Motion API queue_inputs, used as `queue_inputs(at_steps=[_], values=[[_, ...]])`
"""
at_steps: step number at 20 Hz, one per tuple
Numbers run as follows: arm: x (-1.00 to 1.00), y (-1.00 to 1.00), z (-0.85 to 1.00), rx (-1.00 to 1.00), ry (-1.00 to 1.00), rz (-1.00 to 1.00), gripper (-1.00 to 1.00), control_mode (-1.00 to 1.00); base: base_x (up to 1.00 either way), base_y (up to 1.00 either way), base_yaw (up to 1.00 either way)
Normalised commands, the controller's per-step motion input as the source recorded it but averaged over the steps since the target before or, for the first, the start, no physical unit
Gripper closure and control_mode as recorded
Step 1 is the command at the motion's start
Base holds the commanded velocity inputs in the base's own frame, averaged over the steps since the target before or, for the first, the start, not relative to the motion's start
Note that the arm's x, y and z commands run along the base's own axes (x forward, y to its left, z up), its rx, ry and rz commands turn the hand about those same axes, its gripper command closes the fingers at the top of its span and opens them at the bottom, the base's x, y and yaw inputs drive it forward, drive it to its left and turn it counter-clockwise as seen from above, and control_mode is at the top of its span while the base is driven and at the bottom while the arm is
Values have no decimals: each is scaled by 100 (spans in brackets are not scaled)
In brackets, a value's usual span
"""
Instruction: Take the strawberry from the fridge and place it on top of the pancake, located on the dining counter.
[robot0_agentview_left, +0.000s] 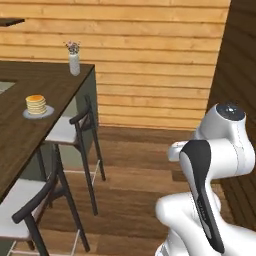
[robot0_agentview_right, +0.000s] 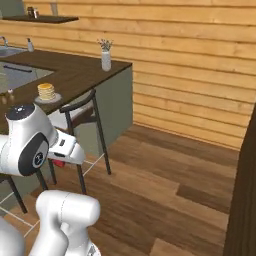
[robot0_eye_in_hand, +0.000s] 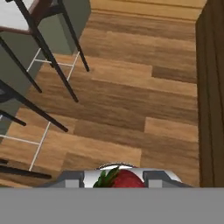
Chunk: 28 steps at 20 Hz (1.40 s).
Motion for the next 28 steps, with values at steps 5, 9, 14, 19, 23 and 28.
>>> queue_inputs(at_steps=[5, 9, 14, 19, 23, 28], values=[[0, 0, 0, 0, 0, 0, 100, 100, 100, -22, 69], [0, 0, 0, 0, 0, 0, 100, 100, 100, -37, 71], [0, 0, 0, 0, 0, 0, 100, 100, 100, -45, 71], [0, 0, 0, 0, 0, 0, 100, 100, 100, -60, 68], [0, 0, 0, 0, 0, 0, 100, 100, 88, -66, 67], [0, 0, 0, 0, 0, 0, 100, 100, 26, -37, 42]])
